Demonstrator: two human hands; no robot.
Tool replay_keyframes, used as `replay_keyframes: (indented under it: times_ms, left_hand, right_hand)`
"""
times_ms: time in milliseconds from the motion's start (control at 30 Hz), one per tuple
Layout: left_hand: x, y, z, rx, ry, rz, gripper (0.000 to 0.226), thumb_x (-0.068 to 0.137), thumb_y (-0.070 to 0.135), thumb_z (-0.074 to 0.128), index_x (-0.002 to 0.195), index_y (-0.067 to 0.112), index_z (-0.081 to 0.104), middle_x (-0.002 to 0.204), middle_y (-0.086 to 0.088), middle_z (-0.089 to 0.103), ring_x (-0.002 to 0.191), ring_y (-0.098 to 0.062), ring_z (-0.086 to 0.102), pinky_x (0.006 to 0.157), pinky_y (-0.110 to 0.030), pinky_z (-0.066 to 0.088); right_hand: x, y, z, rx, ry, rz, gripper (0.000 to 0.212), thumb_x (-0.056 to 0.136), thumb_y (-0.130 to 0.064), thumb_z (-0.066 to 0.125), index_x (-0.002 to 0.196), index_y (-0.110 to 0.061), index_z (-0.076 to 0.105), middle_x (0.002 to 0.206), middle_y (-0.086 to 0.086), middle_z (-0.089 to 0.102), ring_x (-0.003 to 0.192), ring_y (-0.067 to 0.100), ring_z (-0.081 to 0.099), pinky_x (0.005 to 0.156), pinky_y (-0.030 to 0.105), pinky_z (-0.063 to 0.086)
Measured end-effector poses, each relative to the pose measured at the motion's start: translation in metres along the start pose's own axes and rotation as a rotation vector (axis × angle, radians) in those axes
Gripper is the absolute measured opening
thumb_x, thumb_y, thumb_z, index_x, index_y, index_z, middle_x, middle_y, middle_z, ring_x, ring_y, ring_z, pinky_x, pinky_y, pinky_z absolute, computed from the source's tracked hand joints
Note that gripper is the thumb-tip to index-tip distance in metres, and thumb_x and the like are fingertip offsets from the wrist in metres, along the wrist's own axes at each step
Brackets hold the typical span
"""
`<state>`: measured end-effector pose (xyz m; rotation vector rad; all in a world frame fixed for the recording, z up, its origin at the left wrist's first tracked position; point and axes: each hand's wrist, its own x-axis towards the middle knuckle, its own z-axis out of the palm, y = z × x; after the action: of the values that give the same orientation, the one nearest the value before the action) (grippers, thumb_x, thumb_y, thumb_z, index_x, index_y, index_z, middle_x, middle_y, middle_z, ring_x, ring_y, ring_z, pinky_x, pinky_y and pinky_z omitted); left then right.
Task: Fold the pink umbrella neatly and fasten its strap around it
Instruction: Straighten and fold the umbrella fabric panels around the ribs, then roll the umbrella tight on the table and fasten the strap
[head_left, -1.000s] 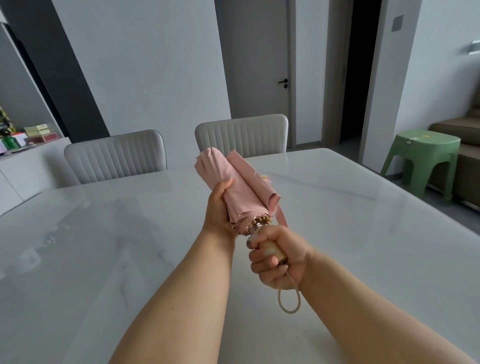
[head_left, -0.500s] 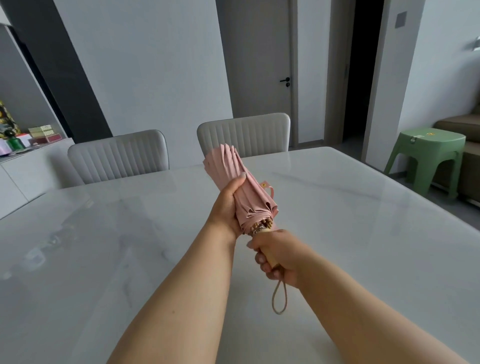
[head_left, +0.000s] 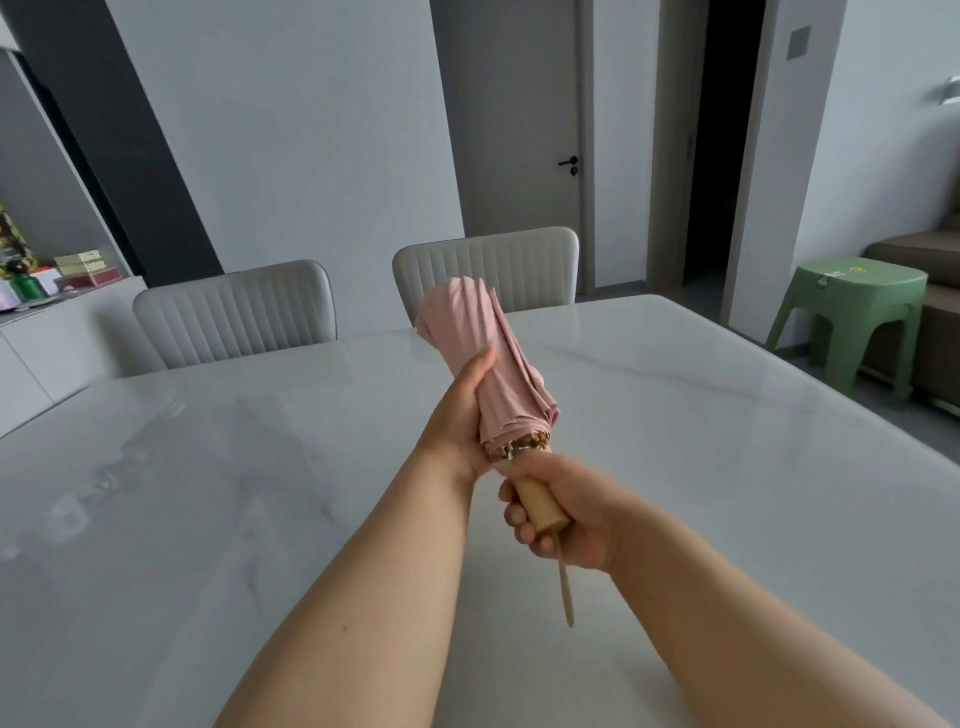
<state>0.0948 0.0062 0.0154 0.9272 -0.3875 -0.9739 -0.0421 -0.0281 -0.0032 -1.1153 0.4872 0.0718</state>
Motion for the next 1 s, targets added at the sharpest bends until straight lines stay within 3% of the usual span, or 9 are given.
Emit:
replay_keyframes:
  times_ms: [100,200,333,433,533,600,700,800,1000]
  left_hand:
    - [0.001,-0.003,0.000,0.128,0.103,-0.042,0.084,0.069,0.045,0.084,0.132,0.001,0.053,0.101,-0.019,0.071,0.086,-0.035,0.071,0.083,-0.050,0.056]
    - [0.001,-0.009,0.001,0.090,0.086,-0.040,0.063,0.083,0.043,0.070,0.127,0.000,0.057,0.099,-0.019,0.071,0.084,-0.031,0.071,0.077,-0.044,0.058]
    - [-0.002,-0.016,0.003,0.069,0.007,-0.022,0.040,0.095,0.033,0.055,0.088,-0.001,0.075,0.081,-0.016,0.071,0.067,-0.024,0.070,0.067,-0.031,0.059]
    - [-0.004,-0.008,0.008,0.116,0.007,-0.010,0.037,0.094,0.025,0.056,0.073,0.004,0.076,0.073,-0.014,0.071,0.061,-0.023,0.069,0.071,-0.034,0.056]
    - [-0.015,0.012,0.006,0.224,-0.017,-0.052,0.026,0.095,0.022,0.053,0.087,0.003,0.068,0.069,-0.011,0.070,0.058,-0.022,0.068,0.066,-0.033,0.057]
    - [-0.024,0.026,0.001,0.312,-0.046,-0.113,0.020,0.094,0.022,0.054,0.093,0.004,0.063,0.069,-0.011,0.070,0.057,-0.022,0.068,0.059,-0.032,0.059]
    - [-0.035,0.041,-0.006,0.435,-0.121,-0.187,0.026,0.081,0.024,0.067,0.098,0.005,0.063,0.075,-0.012,0.069,0.062,-0.023,0.067,0.064,-0.036,0.059]
    - [-0.041,0.047,-0.008,0.528,-0.211,-0.261,0.019,0.088,0.021,0.059,0.096,0.004,0.061,0.070,-0.011,0.069,0.056,-0.021,0.067,0.053,-0.030,0.057]
    - [-0.050,0.055,-0.009,0.659,-0.288,-0.324,0.024,0.082,0.022,0.056,0.092,0.004,0.069,0.072,-0.011,0.070,0.055,-0.019,0.067,0.049,-0.029,0.055]
  right_hand:
    - [0.003,0.005,0.001,-0.092,0.130,-0.038,0.015,0.084,-0.010,0.056,0.072,-0.013,0.049,0.049,0.002,0.049,0.035,0.014,0.045,0.035,0.016,0.030]
    - [0.003,0.000,-0.002,0.167,-0.080,0.079,0.019,0.075,-0.011,0.053,0.058,-0.014,0.044,0.045,0.000,0.039,0.032,0.011,0.037,0.029,0.012,0.022]
    - [0.000,-0.002,-0.002,0.289,-0.263,0.039,0.014,0.064,-0.016,0.058,0.055,-0.013,0.046,0.043,-0.002,0.039,0.032,0.010,0.037,0.027,0.013,0.023]
    - [-0.004,-0.001,-0.004,0.001,-0.109,0.015,0.023,0.077,-0.028,0.061,0.065,-0.009,0.056,0.050,0.004,0.054,0.037,0.015,0.050,0.035,0.017,0.035]
    - [-0.012,-0.012,-0.018,-0.328,0.019,0.026,0.057,0.066,-0.064,0.059,0.069,-0.007,0.063,0.051,0.005,0.061,0.039,0.014,0.051,0.041,0.019,0.036]
    - [-0.015,-0.022,-0.033,-0.311,0.303,-0.078,0.059,0.061,-0.070,0.064,0.061,-0.012,0.056,0.046,0.001,0.049,0.038,0.013,0.036,0.042,0.020,0.024]
    - [-0.010,-0.030,-0.052,-0.314,0.670,-0.408,0.062,0.080,-0.066,0.061,0.077,-0.003,0.060,0.069,0.002,0.052,0.061,0.017,0.044,0.060,0.029,0.035]
    - [-0.005,-0.023,-0.043,-0.307,0.441,-0.539,0.041,0.094,-0.052,0.047,0.107,-0.017,0.064,0.099,-0.004,0.060,0.102,0.018,0.052,0.087,0.032,0.038]
    - [-0.003,-0.013,-0.027,-0.408,0.265,-0.466,0.024,0.097,-0.028,0.055,0.079,-0.020,0.069,0.098,0.001,0.074,0.102,0.019,0.061,0.101,0.035,0.038]
